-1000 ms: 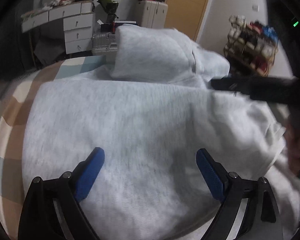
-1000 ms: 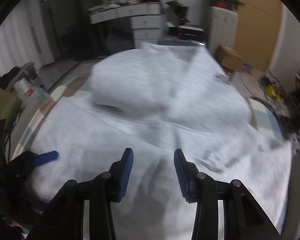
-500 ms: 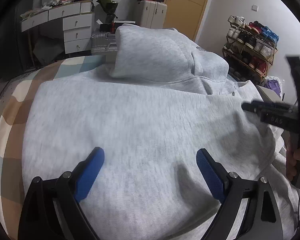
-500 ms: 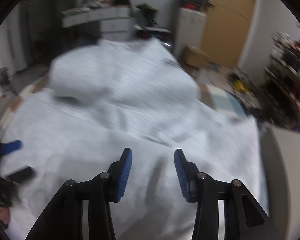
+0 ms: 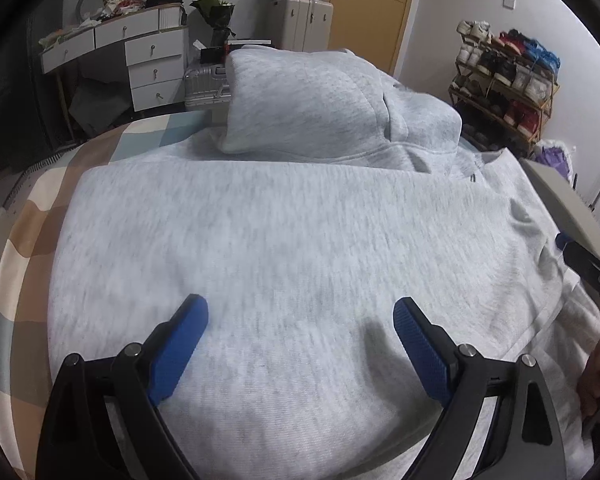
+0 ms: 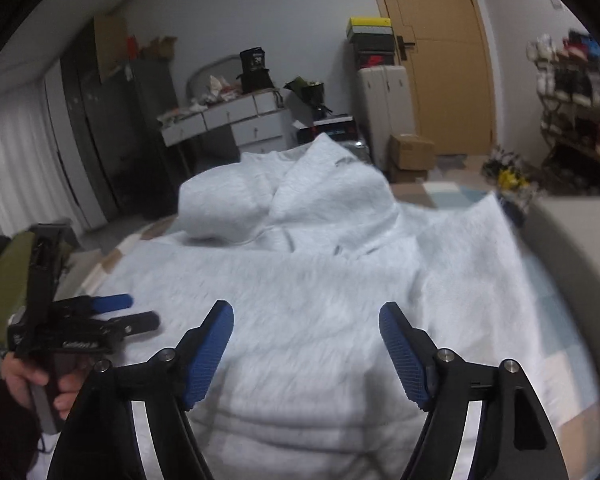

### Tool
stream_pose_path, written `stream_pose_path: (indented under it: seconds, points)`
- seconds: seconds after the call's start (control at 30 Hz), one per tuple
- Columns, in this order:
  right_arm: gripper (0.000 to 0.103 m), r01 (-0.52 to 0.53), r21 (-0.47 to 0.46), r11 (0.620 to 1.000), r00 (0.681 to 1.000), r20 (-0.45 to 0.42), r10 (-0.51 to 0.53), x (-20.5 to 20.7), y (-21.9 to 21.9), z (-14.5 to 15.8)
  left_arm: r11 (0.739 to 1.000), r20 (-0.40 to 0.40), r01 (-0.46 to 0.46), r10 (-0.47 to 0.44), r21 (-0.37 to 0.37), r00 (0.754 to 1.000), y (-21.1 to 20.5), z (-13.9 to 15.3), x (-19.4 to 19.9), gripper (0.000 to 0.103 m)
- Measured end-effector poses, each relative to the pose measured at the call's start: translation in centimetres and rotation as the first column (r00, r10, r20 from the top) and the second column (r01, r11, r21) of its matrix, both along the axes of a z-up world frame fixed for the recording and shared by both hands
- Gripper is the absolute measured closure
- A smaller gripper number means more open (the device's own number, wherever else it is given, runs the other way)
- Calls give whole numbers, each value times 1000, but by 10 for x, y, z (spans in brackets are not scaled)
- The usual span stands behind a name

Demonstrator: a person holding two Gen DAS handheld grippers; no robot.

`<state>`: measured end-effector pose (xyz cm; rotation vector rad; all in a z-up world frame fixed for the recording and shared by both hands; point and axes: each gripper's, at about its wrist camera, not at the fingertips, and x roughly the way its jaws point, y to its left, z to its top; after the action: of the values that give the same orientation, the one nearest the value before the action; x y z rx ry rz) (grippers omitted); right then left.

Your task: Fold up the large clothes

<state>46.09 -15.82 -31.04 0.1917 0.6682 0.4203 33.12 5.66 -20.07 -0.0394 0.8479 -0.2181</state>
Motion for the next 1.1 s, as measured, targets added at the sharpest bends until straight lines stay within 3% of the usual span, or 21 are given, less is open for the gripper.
stream_pose_path:
  seconds: [0.07, 0.13, 0.2, 0.33, 0.37, 0.43, 0.47, 0.53, 0.6, 0.67, 0.7, 0.77, 0.8, 0.87, 0.97, 1.0, 1.1]
  points:
    - [27, 31, 97, 995, 1000, -7, -31, 9, -16, -6, 999, -10, 24, -24, 30, 1000, -4, 4, 0, 7]
    - [26, 50, 162, 985, 999, 4, -51, 16, -25, -9, 999, -53, 30, -32, -42, 998, 4, 17, 3, 7]
    - [25, 50, 208, 977, 999, -10, -49, 17, -32, -11, 993, -45, 13, -19, -121, 999, 15, 39, 9, 6]
    - [23, 56, 255, 965, 998, -40, -47, 21, -44, -10, 999, -19, -31, 31, -41, 999, 28, 59, 40, 6]
    - [23, 52, 255, 966, 998, -44, -42, 25, -43, -13, 999, -64, -40, 38, -29, 997, 31, 50, 52, 7]
    - [23, 35, 250, 968, 999, -35, -27, 6, -55, -4, 995, -213, -16, -5, -96, 977, 36, 24, 71, 7]
    - [23, 24, 246, 969, 999, -26, -19, -1, -58, 2, 997, -313, -24, 0, -72, 950, 34, 1, 80, 8]
    - [22, 16, 238, 971, 1000, -16, -13, -6, -50, 13, 995, -272, -2, 30, 102, 962, 20, -9, 78, 7]
    - [22, 12, 231, 973, 1000, -13, -9, -21, -41, 30, 991, -276, 14, 24, 135, 961, 14, -11, 78, 4]
    - [22, 18, 233, 972, 1000, -11, -16, -23, -41, 36, 994, -321, -30, 61, 103, 945, 18, -6, 83, 9]
    - [22, 24, 234, 972, 1000, -11, -22, -26, -44, 38, 998, -321, -45, 58, 50, 945, 18, 6, 81, 12]
    - [22, 44, 241, 970, 999, -17, -41, -30, -50, 41, 999, -292, 2, -13, -40, 956, 7, 24, 74, 12]
    - [20, 67, 235, 970, 998, -23, -63, -30, -53, 41, 991, -280, 68, -99, -116, 955, -7, 33, 67, 12]
    - [18, 120, 221, 968, 993, -43, -113, -31, -57, 42, 970, -307, 147, -202, -194, 930, -26, 30, 60, 11]
    - [18, 163, 262, 951, 986, -76, -148, -32, -70, 39, 972, -413, 196, -234, -132, 880, -54, -9, 58, 12]
    - [18, 175, 270, 947, 984, -90, -156, -32, -73, 38, 972, -349, 220, -236, -84, 907, -61, -11, 52, 9]
    - [18, 187, 308, 933, 980, -122, -156, -31, -82, 35, 976, -360, 217, -194, 22, 912, -77, -12, 49, 9]
